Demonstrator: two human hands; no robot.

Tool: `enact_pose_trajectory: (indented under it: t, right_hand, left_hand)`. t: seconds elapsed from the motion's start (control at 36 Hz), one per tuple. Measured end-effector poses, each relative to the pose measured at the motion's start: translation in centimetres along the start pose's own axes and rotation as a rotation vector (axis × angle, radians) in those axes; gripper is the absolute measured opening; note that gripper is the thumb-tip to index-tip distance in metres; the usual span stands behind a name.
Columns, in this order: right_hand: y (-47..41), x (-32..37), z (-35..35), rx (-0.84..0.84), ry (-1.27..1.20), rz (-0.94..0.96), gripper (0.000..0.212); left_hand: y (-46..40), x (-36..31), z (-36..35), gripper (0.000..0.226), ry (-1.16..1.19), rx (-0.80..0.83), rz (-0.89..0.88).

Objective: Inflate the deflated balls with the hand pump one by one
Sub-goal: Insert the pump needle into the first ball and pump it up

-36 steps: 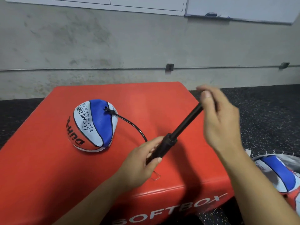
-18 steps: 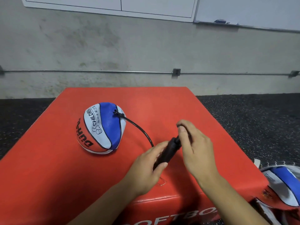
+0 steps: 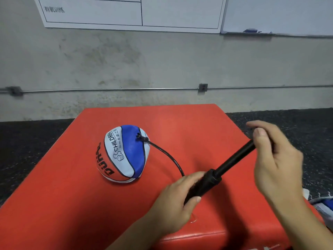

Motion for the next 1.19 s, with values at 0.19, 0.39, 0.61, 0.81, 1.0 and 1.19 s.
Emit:
enact_pose_trajectory:
  t: [0.19,0.39,0.61,0.81,1.0,1.19]
  right_hand:
    - [-0.8,-0.3,1.0,-0.077,-0.035,-0.035,0.035]
    - [3.0,0.0,-2.8,0.054,0.007,-0.024,0.033]
    - [7.3,-2.3,-5.9,0.246,0.141,-0.021,0.039]
    - [7.5,-2.5,-5.7,0.278,0.165,0.005,0.036]
    - [2.7,-1.1,-2.3,0.133,0.1,0.029,0.036]
    - [-1.0,-1.4,1.7,-0.053,-0.006,-0.064,0.037]
  left_hand:
    - [0.0,0.4,-0.1,0.066,-0.005,-0.007,0.024]
    - [0.3,0.7,0.1,0.069,-0.008,-0.052,0.021]
    - [0.2,1.1,-0.1,0.061,-0.018,-0.069,0.031]
    - [-0.2,0.9,-0.1,0.06,-0.018,-0.061,0.035]
    - [0.0,0.6,-0.3,0.066,-0.037,-0.033,0.031]
    - [0.0,0.2,-0.7,0.063,-0.042,0.001,0.022]
Point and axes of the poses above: each hand's wrist, its own y-axis away from the middle knuckle, its own z-axis out of the back of the hand, x = y × z, the point moved 8 cm from there along -y, towards the middle knuckle, and after that the axes turned 15 degrees about -x, right-handed, at the moved point
